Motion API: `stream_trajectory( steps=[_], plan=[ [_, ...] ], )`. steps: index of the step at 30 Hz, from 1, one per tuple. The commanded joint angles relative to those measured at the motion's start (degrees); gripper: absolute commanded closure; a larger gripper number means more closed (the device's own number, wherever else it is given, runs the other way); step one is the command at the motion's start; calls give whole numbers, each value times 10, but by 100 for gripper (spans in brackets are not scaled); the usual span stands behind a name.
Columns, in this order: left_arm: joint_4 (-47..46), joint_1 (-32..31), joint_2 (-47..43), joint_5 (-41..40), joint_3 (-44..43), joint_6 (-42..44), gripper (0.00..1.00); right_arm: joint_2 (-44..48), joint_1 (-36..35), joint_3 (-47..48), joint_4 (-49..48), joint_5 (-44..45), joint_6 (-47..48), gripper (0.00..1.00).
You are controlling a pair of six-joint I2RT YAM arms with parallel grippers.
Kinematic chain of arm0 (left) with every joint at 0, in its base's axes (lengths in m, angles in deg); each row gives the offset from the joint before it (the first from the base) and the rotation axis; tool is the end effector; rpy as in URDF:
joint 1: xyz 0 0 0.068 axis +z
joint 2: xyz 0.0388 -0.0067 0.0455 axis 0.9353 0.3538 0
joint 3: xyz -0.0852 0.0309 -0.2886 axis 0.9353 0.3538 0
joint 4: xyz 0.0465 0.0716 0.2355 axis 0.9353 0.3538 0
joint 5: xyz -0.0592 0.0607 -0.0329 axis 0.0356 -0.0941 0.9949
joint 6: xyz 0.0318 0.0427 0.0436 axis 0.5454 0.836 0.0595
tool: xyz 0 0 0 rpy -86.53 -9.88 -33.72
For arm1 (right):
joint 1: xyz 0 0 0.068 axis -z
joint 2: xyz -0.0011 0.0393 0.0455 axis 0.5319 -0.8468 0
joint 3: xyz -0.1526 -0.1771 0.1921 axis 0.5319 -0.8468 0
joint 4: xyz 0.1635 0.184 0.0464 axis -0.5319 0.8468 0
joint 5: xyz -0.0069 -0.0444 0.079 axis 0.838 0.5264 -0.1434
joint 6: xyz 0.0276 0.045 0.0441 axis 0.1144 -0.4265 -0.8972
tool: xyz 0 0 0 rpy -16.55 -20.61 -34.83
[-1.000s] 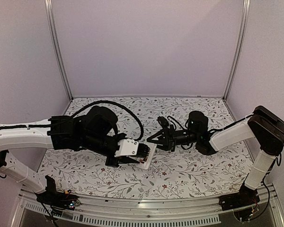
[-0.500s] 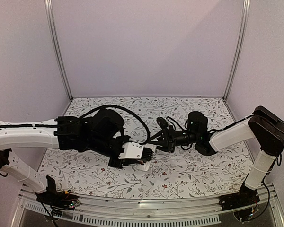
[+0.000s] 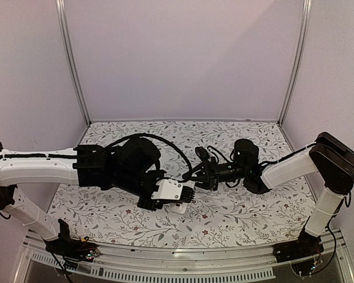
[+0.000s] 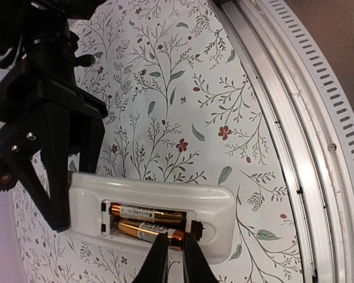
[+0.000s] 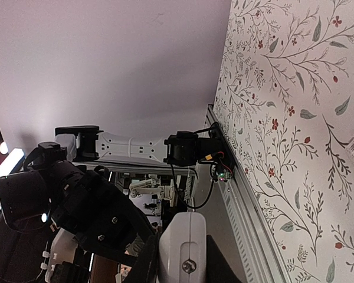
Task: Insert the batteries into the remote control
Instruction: Press the battery in the battery compartment.
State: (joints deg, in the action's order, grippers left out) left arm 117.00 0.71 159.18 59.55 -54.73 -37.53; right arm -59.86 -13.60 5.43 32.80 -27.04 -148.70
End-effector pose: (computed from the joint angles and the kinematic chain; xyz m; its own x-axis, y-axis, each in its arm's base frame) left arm 0.1049 -0.2824 0.2995 0.3729 0.7229 -0.5817 0.9153 -0.1840 0.3582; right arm 0.2177 0.2861 0.2276 -0.9777 -0.1442 -0.1527 -0.1595 0.0364 0.9865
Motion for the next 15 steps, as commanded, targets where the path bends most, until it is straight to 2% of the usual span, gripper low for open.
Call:
stream_trajectory(
  steps=[1, 15],
  plan=[
    [18, -7, 20, -19, -14, 5, 91, 22, -6, 16, -6, -8, 1, 100],
    [26, -7, 53, -57, -22, -3, 93, 25, -7, 11, -76, -12, -44, 100]
  ],
)
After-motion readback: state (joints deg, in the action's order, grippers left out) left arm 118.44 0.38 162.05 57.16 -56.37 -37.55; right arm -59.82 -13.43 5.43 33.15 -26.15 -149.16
